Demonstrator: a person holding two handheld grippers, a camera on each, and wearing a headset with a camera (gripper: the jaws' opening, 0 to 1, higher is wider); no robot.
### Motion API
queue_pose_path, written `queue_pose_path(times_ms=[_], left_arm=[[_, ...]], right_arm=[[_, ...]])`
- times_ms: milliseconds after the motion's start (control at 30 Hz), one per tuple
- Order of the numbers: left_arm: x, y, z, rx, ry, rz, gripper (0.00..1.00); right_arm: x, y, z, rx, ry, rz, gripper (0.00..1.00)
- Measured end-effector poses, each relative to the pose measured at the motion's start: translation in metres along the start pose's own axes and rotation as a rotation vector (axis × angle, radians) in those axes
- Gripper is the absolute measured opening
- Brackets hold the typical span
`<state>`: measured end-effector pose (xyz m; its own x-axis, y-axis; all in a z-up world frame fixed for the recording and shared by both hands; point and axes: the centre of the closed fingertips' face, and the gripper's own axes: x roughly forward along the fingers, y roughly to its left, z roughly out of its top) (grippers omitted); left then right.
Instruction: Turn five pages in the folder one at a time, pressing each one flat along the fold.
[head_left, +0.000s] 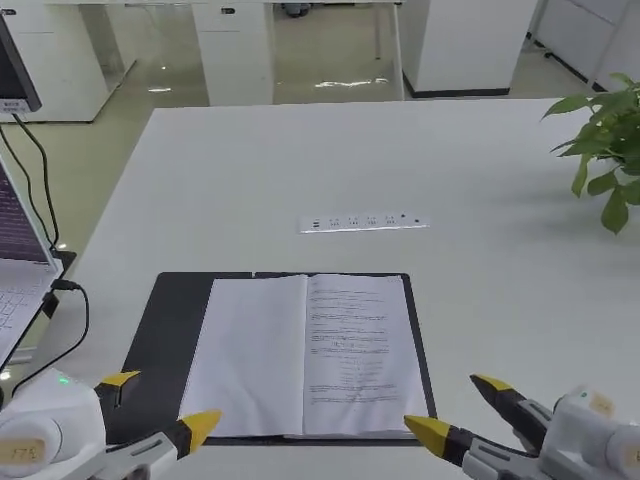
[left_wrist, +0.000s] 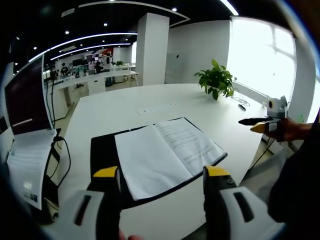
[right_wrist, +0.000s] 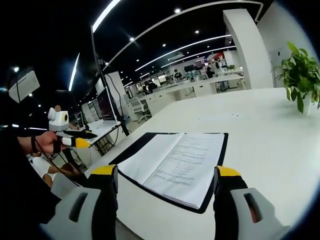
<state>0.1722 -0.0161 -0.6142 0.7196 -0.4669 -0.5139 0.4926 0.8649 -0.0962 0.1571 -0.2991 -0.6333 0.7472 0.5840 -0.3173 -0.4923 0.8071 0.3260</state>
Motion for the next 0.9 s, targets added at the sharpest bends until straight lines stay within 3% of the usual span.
queue_pose_path(times_ms=[367,667,900], left_arm=[[0.023,-0.012,0.010,0.048,0.012,-0.055,0.67],[0.057,-0.051,0.017,0.101,0.033,-0.148,0.66],[0.075,-0.081,0.018,0.136,0.054,-0.211,0.66]], right_arm=[[-0.004,-0.002,0.005,-0.011,-0.001,-0.015,0.78],[-0.013,-0.001,0.005,0.008,-0.006,-0.011,0.80],[-0.017,-0.001,0.000,0.015,0.008,-0.008,0.80]])
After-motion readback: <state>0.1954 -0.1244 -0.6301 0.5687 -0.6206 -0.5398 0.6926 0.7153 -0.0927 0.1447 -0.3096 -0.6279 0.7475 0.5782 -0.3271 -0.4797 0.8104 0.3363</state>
